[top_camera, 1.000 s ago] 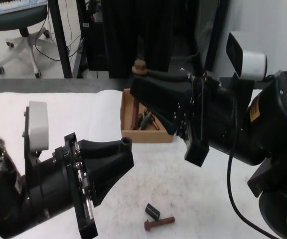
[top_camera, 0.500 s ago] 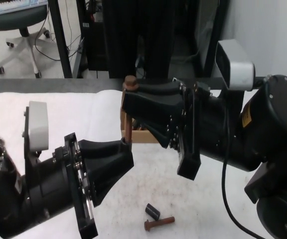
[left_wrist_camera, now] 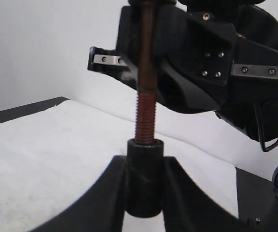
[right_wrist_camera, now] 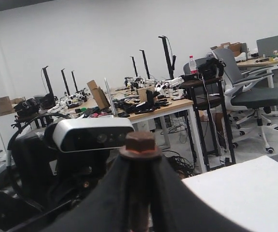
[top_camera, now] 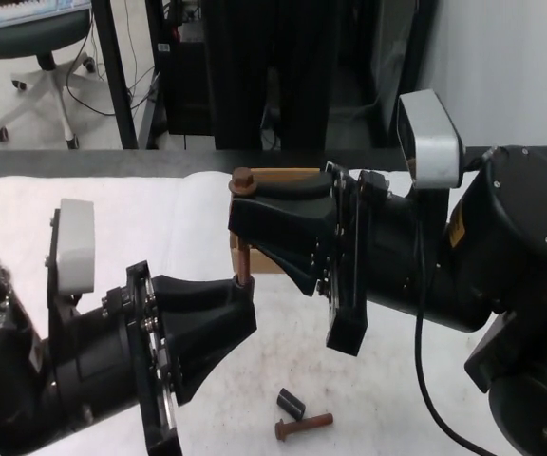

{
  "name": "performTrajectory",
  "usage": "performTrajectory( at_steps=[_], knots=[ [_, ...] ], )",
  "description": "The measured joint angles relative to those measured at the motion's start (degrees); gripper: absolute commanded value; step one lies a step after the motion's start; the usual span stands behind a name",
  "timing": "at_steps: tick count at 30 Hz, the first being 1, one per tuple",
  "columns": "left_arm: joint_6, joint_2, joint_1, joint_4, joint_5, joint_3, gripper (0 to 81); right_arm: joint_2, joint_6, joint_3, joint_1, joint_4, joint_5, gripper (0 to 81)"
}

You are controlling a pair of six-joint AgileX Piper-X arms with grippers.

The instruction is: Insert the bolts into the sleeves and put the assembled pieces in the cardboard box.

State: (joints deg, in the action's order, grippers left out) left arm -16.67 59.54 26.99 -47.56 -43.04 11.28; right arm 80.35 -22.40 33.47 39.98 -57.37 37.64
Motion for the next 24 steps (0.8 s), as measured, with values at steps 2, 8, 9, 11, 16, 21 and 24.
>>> performTrajectory(
  at_steps=[2, 8, 9, 11, 16, 21, 24],
  knots=[
    [0.0, 0.0, 0.0, 0.0, 0.0, 0.0, 0.2, 0.0, 0.0, 0.0, 0.0, -0.02, 0.0, 0.8],
    [0.0, 0.0, 0.0, -0.8, 0.39, 0.0, 0.2, 0.0, 0.08, 0.0, 0.04, 1.02, 0.19, 0.8],
    [0.0, -0.06, 0.0, -2.38, 1.43, 0.0, 0.2, 0.0, 0.08, 0.0, 0.04, 1.58, 0.52, 0.8],
    [0.0, -0.06, 0.0, -5.42, 3.14, -0.07, 0.2, 0.0, 0.08, 0.0, 0.04, 2.32, 1.2, 0.8],
    [-2.51, -0.06, 0.15, -9.46, 5.08, -0.07, 0.2, 0.0, 0.08, 0.0, 0.18, 2.06, 1.28, 0.8],
    [-3.74, -0.06, 0.16, -10.34, 5.22, -0.21, 0.2, 0.0, 0.08, 0.2, 0.19, 0.76, 1.17, 0.8],
    [-3.88, -0.06, 0.16, -10.52, 5.35, -0.21, 0.2, 0.0, 0.08, 0.22, 0.19, 0.49, 1.17, 0.2]
  ],
)
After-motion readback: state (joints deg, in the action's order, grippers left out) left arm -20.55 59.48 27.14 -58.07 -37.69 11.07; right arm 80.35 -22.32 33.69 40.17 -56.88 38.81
